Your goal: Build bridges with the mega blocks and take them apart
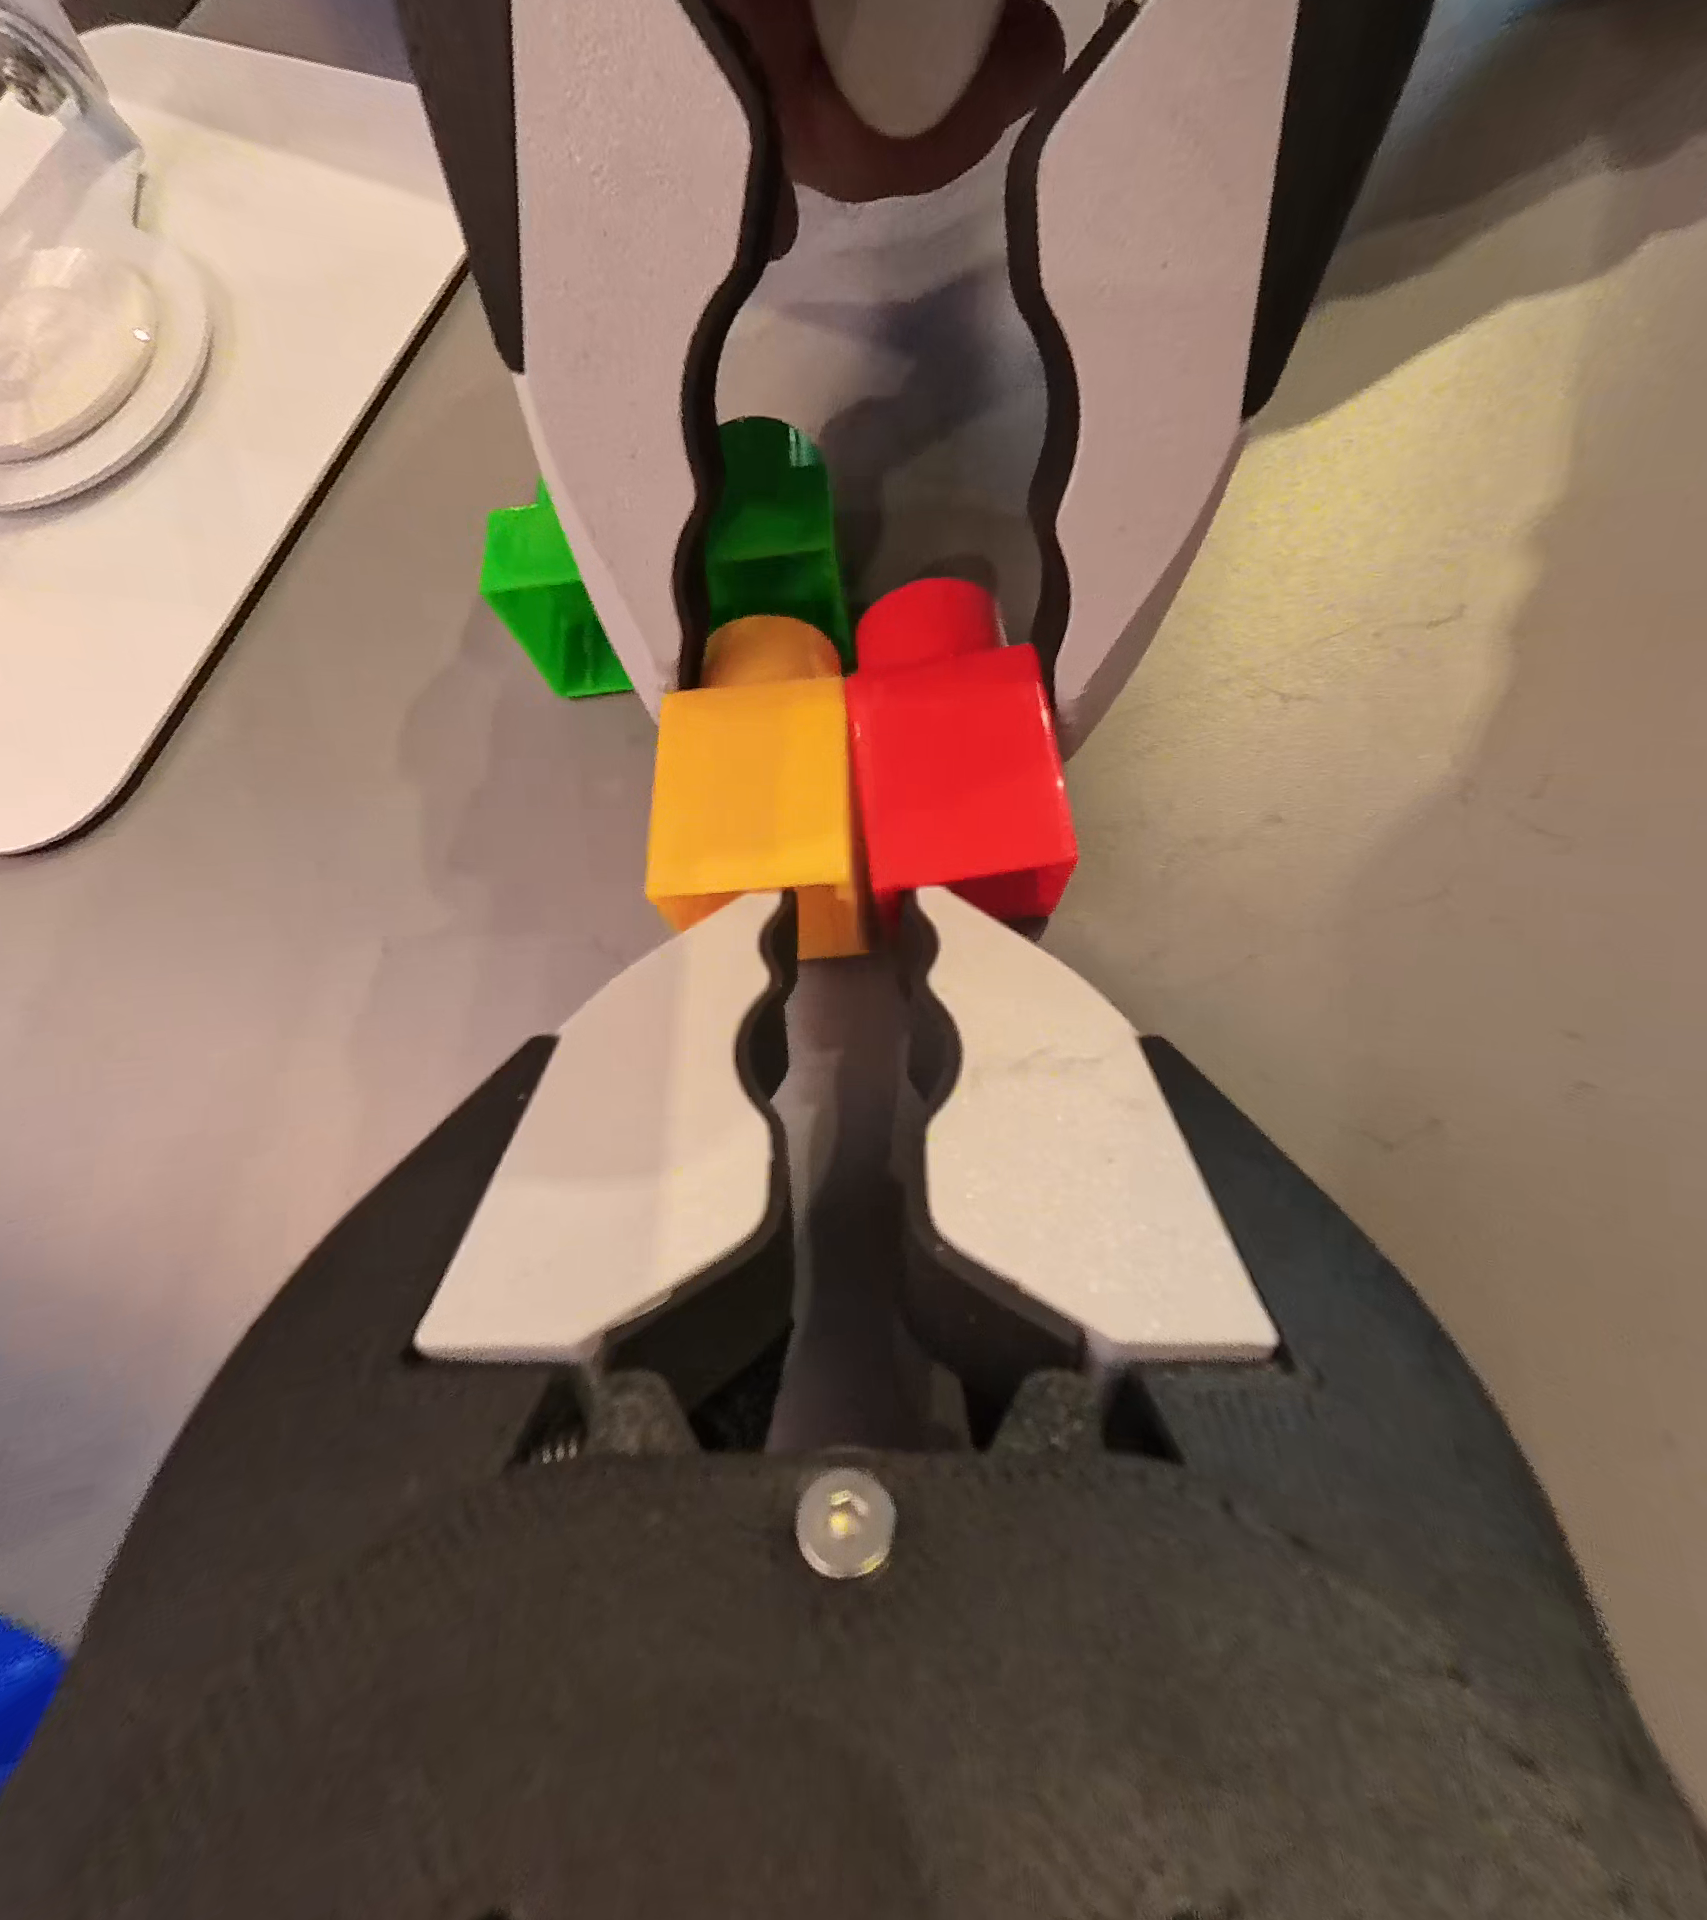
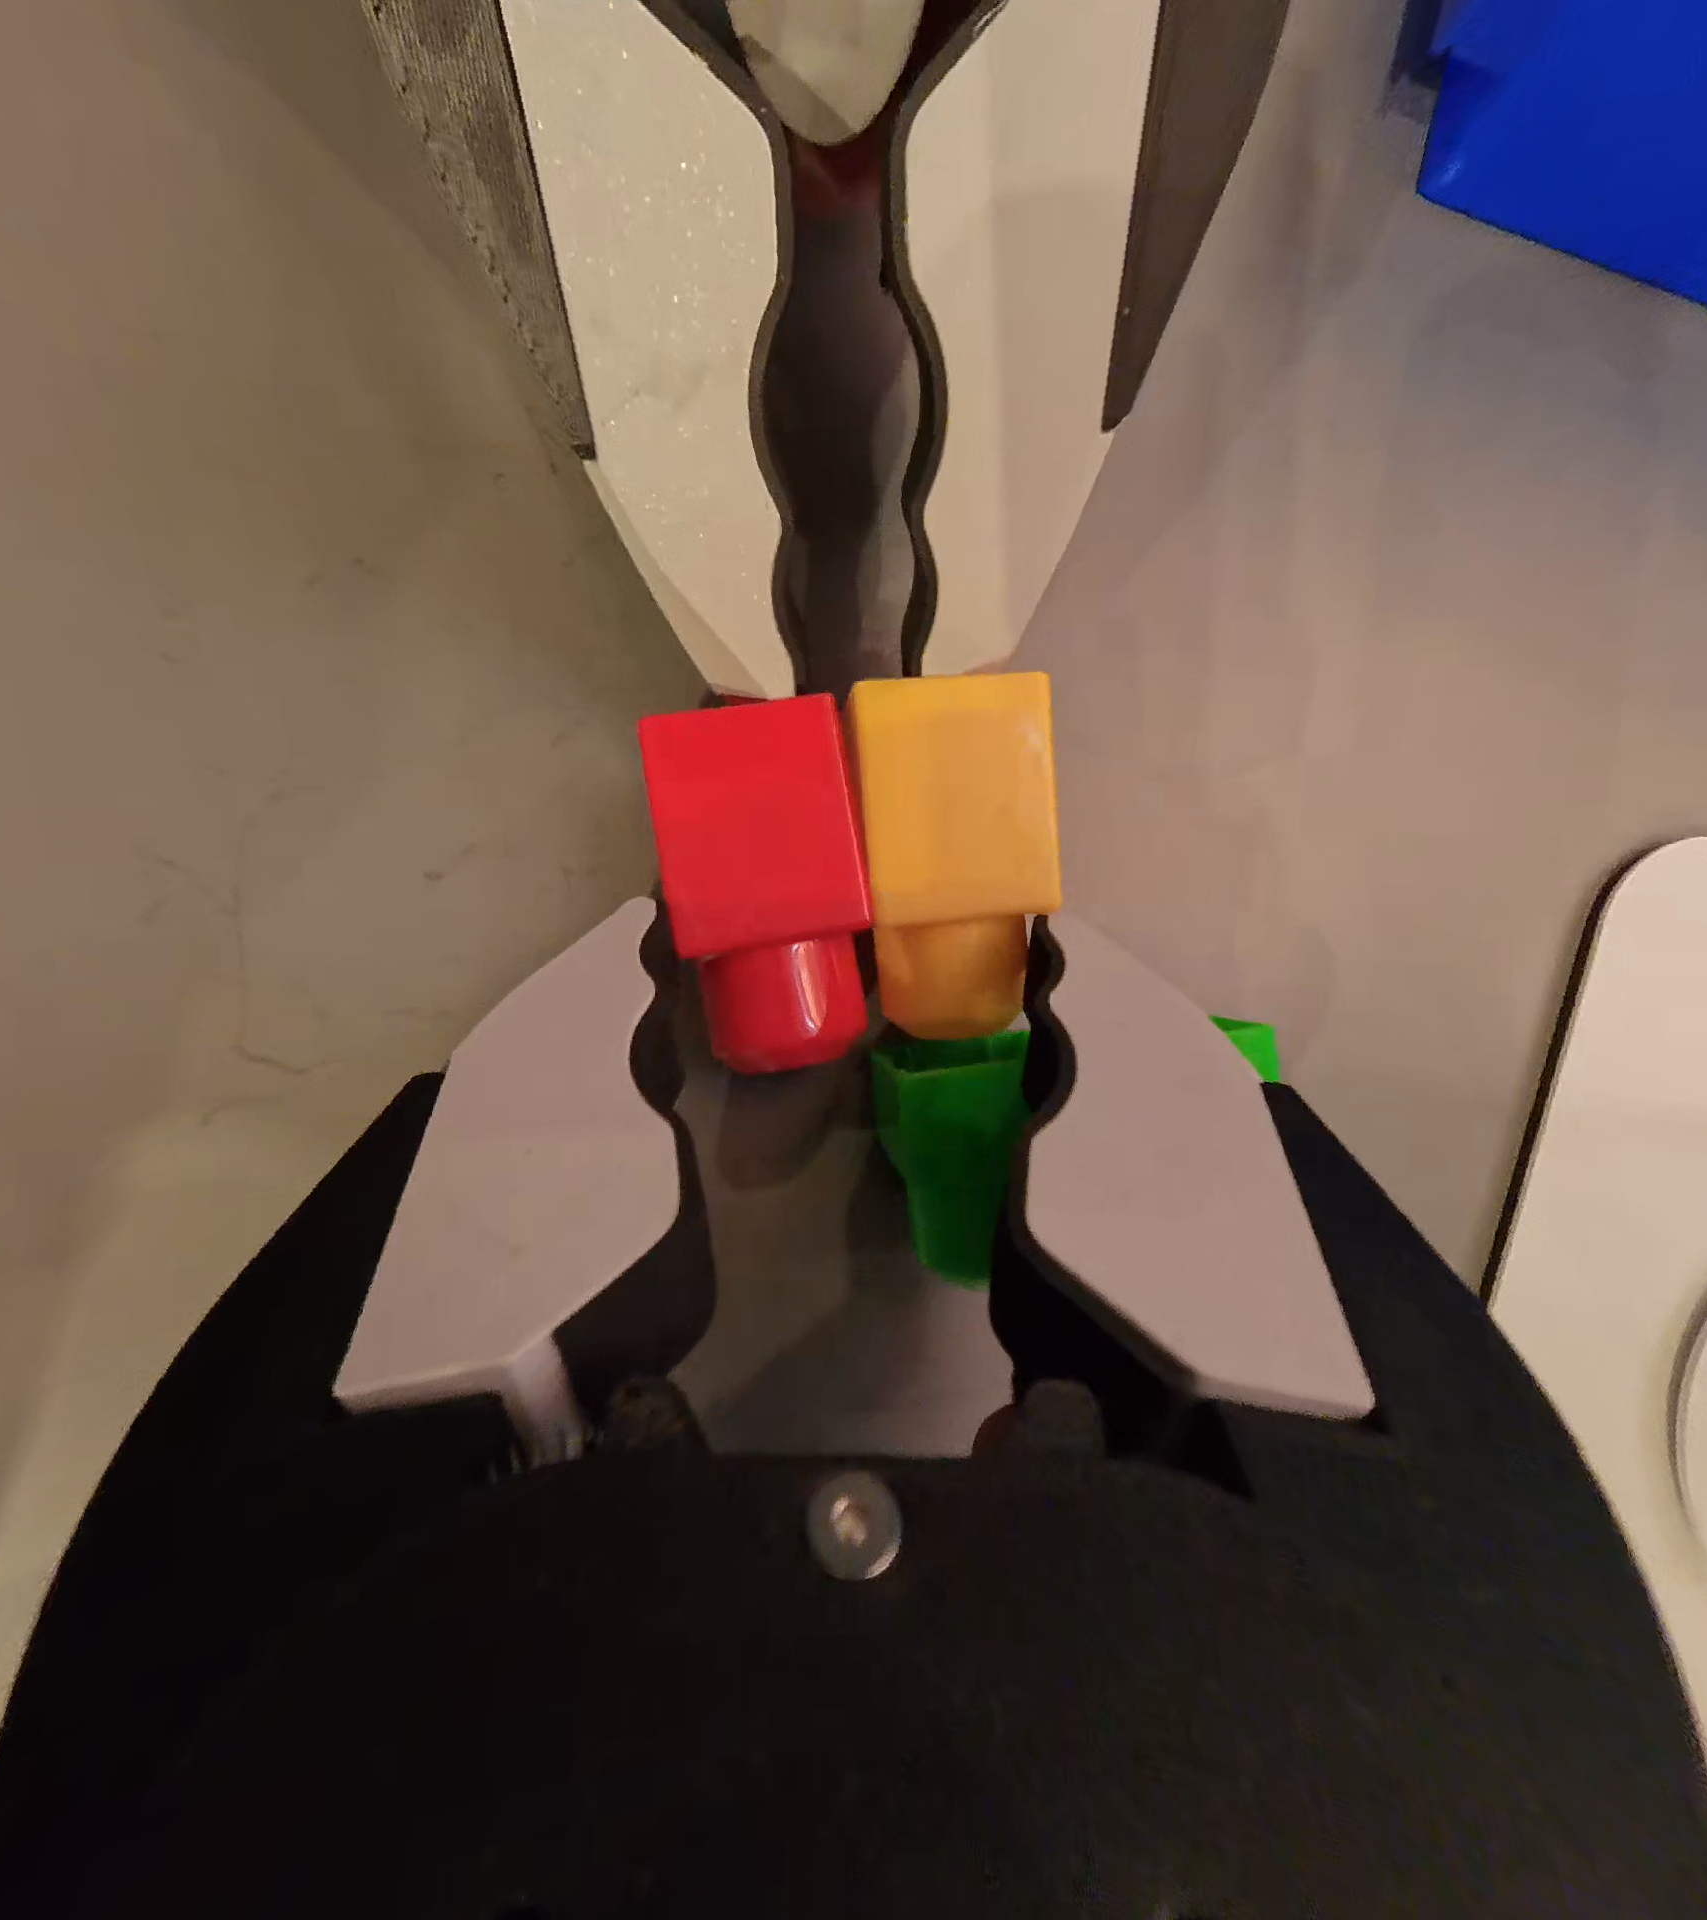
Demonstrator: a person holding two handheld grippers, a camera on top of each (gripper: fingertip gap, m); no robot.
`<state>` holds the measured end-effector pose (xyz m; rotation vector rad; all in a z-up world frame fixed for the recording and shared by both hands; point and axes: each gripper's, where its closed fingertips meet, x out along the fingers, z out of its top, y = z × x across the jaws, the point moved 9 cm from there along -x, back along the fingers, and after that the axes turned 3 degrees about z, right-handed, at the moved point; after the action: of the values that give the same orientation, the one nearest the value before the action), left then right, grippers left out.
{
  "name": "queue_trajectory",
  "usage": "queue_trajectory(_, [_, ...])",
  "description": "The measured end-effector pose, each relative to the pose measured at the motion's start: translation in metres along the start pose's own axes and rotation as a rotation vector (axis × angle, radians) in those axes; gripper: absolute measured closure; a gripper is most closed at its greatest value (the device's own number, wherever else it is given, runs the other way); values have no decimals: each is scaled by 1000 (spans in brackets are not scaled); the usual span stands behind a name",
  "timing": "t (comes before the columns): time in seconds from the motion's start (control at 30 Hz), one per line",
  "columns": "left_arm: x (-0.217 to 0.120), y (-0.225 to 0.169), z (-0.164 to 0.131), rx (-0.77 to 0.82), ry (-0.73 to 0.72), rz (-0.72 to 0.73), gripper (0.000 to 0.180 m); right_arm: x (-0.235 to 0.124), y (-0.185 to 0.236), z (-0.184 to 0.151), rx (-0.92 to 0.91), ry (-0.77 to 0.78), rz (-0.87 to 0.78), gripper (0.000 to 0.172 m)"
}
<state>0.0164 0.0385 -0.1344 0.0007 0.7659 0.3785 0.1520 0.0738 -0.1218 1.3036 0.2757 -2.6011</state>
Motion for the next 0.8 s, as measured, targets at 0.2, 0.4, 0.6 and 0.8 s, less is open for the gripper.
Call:
queue_trajectory(0.2, [4, 0, 0, -11, 23, -15, 161, 1, 0, -1, 4, -17, 2, 109])
queue_trajectory(0.4, [7, 0, 4, -8, 25, -6, 169, 0, -1, -3, 19, -39, 7, 107])
queue_trajectory(0.6, [8, 3, 4, -29, 26, -52, 168, 0, 0, -4, 21, -44, -3, 107])
queue_trajectory(0.8, [9, 0, 5, 28, 24, -9, 170, 0, 0, -5, 17, -44, -8, 107])
